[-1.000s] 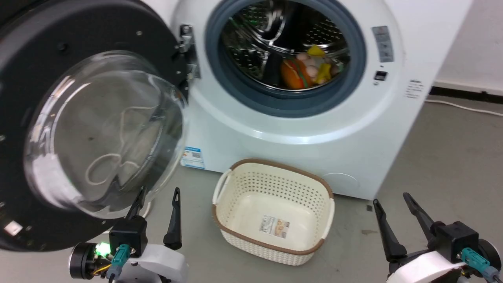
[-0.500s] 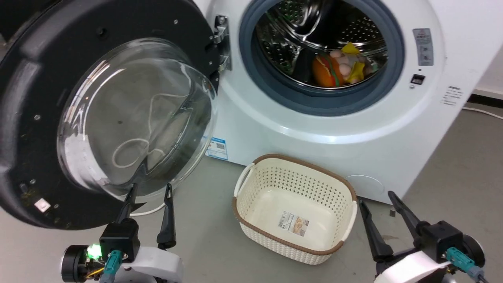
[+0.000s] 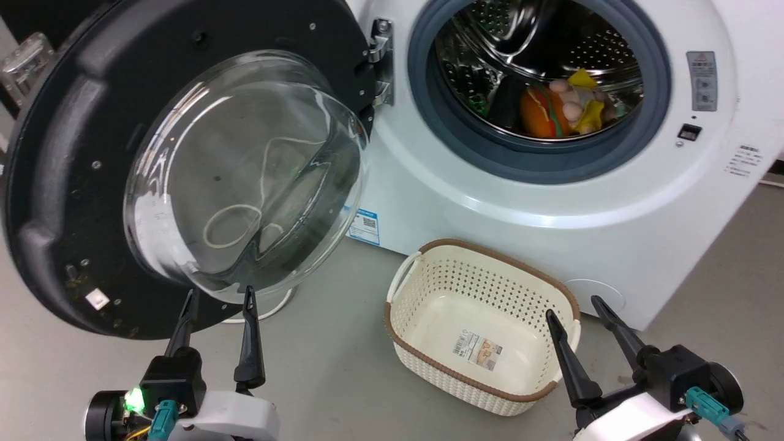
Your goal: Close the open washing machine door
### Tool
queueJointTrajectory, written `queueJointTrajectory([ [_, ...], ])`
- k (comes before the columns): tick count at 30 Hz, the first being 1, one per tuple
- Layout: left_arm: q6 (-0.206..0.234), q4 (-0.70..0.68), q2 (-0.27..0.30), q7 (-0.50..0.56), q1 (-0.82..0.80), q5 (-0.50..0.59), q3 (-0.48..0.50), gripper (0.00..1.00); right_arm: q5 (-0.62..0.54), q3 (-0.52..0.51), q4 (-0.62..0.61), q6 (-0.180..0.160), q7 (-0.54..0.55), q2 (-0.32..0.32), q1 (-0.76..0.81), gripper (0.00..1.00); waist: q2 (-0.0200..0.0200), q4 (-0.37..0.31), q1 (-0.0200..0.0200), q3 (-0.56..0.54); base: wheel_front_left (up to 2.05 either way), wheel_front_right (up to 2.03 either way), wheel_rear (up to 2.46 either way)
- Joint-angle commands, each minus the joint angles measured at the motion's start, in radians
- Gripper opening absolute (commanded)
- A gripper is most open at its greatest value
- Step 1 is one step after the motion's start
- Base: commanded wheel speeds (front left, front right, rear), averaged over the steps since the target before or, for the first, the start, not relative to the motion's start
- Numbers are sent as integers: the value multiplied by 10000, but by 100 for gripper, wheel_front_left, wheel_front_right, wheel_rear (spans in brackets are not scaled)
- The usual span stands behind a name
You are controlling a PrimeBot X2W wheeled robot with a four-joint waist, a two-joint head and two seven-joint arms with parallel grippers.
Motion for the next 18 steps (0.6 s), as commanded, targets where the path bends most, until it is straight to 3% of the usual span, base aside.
queueJointTrajectory([
  [1,47,-39,8,-107,109,-43,12,100,43,35,29,4,-101,25,-129,100,0,79,0,4,0,0,0],
  [12,-21,-28,16,-337,164,-61,29,100,238,44,35,5,-331,29,-81,100,0,557,0,33,0,0,0],
  [13,-28,-36,15,-358,165,-86,54,36,246,49,37,5,-351,29,-77,100,0,602,0,38,0,0,0],
  [14,-55,-52,14,-378,163,-130,78,0,254,53,37,5,-372,30,-71,100,0,645,0,45,0,0,0],
  [18,-233,-280,9,-462,47,-405,335,0,260,14,7,5,-455,31,-55,100,0,823,0,150,0,0,0],
])
